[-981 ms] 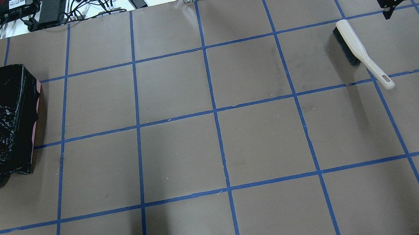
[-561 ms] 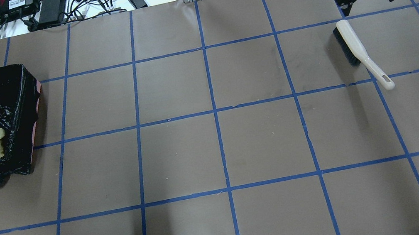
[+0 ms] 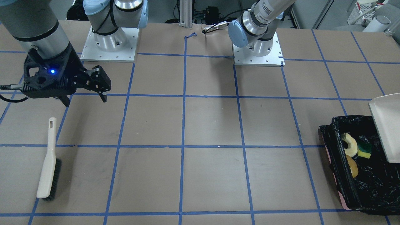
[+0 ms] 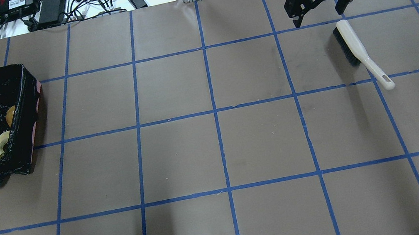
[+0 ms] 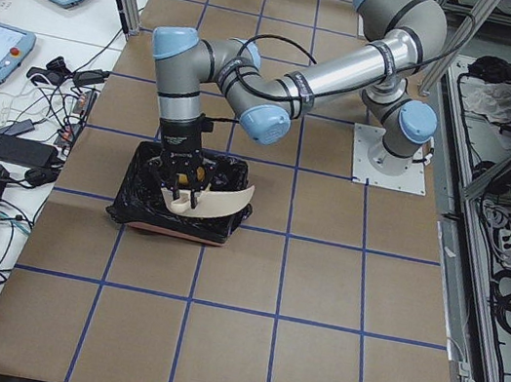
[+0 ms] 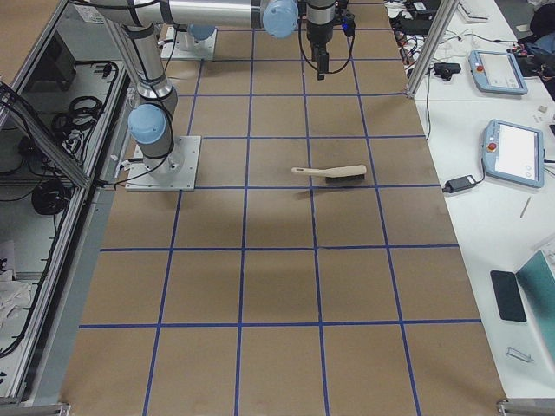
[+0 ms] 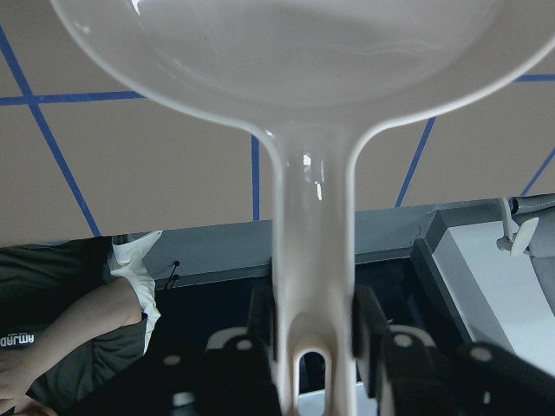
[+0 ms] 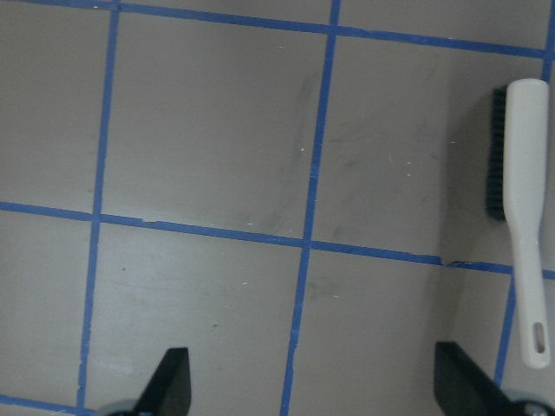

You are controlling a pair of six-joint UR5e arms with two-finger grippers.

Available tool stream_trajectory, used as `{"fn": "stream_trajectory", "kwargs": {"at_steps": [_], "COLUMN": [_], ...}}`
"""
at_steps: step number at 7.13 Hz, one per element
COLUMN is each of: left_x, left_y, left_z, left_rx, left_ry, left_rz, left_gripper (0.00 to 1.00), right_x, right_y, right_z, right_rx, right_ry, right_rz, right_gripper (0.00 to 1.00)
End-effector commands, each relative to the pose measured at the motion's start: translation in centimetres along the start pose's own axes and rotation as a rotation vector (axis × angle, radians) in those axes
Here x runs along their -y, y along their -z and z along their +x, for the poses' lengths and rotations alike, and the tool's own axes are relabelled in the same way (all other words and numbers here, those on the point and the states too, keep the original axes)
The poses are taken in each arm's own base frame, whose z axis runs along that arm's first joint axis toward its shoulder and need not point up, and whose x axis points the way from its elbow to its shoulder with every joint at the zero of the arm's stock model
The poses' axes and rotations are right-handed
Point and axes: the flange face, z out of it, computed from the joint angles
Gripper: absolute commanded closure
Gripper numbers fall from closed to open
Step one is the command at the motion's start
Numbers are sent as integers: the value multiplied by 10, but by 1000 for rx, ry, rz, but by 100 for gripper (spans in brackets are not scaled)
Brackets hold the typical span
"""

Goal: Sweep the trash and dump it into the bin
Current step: 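Tilt the dustpan further with the left gripper to dump items into bin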

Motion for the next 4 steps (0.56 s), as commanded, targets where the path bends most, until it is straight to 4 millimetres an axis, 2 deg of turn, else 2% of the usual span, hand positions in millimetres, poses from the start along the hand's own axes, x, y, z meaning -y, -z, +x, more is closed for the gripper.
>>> {"fn": "stream_trajectory", "kwargs": {"at_steps": [1, 2, 4], "left_x": [-2, -3, 0], "left_y": [7, 10, 18], "left_z": [2, 3, 3], "left_rx": [30, 86, 177], "left_ry": [-14, -6, -3], "left_rz": [18, 72, 167], "left_gripper": [100, 100, 100], "right_x": [-2, -3, -8], "right_y": [-6, -6, -4], "right_z": [-1, 6, 5], "right_rx": [14, -64, -68], "right_ry": [19, 19, 5], "right_rz": [-13, -28, -49], "right_gripper": [0, 0, 0]}}
